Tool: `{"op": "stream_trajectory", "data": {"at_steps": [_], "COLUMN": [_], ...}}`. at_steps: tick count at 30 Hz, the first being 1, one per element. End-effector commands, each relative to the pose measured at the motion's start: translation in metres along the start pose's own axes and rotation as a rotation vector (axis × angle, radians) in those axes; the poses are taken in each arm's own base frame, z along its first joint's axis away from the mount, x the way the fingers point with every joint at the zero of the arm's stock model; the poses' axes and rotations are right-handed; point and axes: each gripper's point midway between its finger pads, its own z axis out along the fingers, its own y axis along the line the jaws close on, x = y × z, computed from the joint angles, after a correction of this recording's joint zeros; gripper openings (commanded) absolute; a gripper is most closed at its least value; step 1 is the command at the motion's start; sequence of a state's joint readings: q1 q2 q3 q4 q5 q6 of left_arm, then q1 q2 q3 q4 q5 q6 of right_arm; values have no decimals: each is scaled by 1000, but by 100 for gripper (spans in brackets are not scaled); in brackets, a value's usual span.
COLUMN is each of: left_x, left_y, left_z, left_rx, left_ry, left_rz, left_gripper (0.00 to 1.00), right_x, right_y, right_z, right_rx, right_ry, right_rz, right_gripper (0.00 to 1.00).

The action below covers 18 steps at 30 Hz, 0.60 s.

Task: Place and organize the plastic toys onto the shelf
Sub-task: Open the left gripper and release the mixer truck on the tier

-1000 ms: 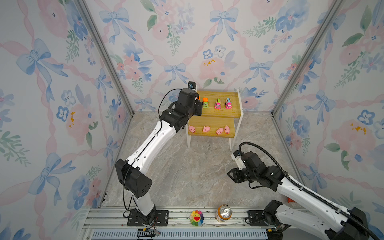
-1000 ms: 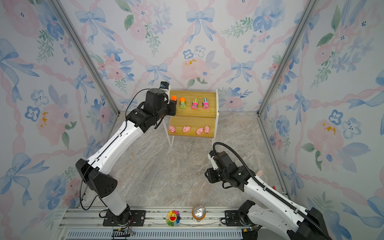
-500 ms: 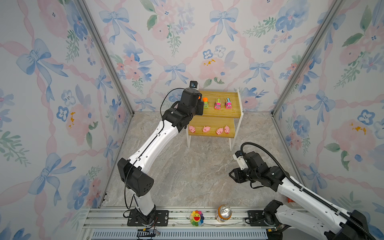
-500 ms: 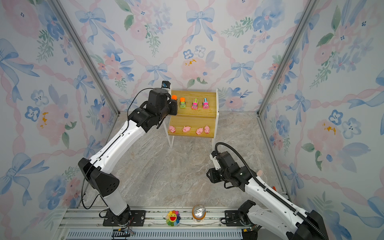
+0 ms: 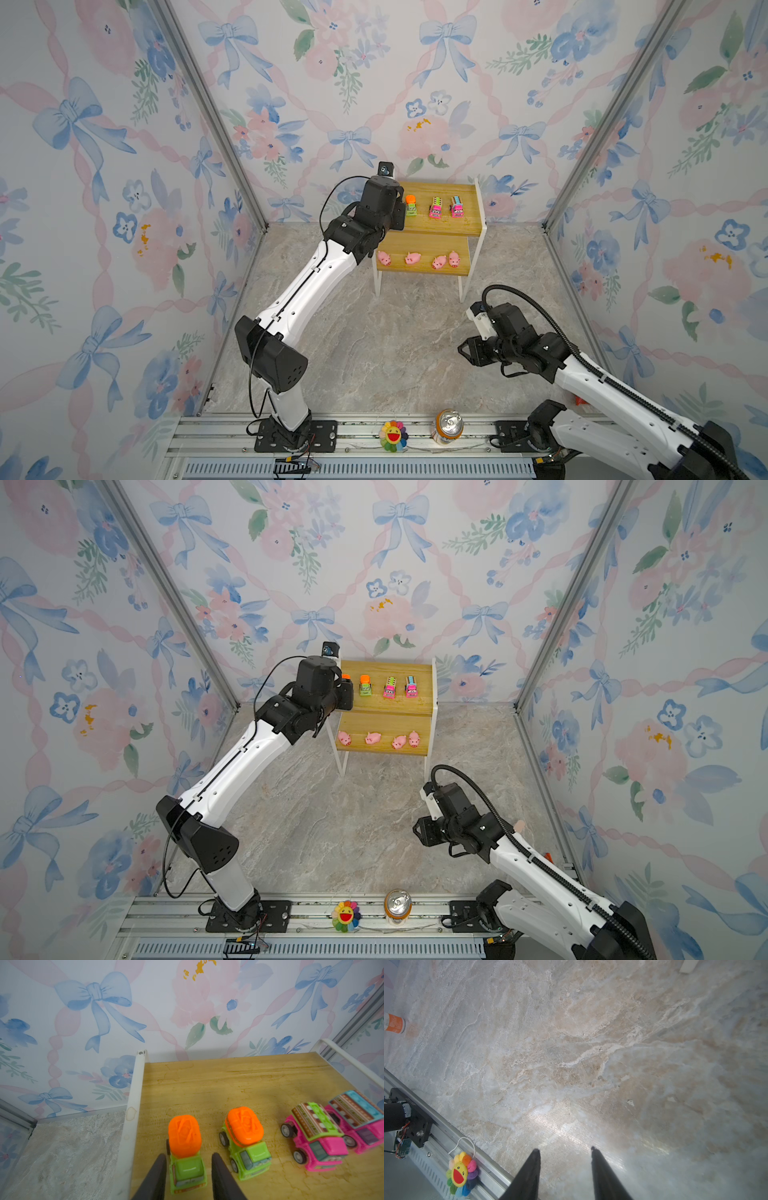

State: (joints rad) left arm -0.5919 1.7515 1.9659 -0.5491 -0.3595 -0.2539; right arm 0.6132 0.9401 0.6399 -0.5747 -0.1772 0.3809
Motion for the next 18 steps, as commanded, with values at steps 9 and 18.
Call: {"op": "stream_trajectory", "data": {"at_steps": [9, 18], "left_x": [-11, -29], "left_y": [-3, 2], "left_z": [-13, -75], "left_rx": [8, 26], "left_ry": [-24, -107], "left_rz": [5, -7], "left_gripper": [52, 61], "right_x": [-1, -28], "right_y": [-2, -20], "right_z": [-1, -32], "right_rx": [-13, 81], "right_ry": [-5, -109], "right_rz": [1, 55], "right_gripper": [45, 53]}}
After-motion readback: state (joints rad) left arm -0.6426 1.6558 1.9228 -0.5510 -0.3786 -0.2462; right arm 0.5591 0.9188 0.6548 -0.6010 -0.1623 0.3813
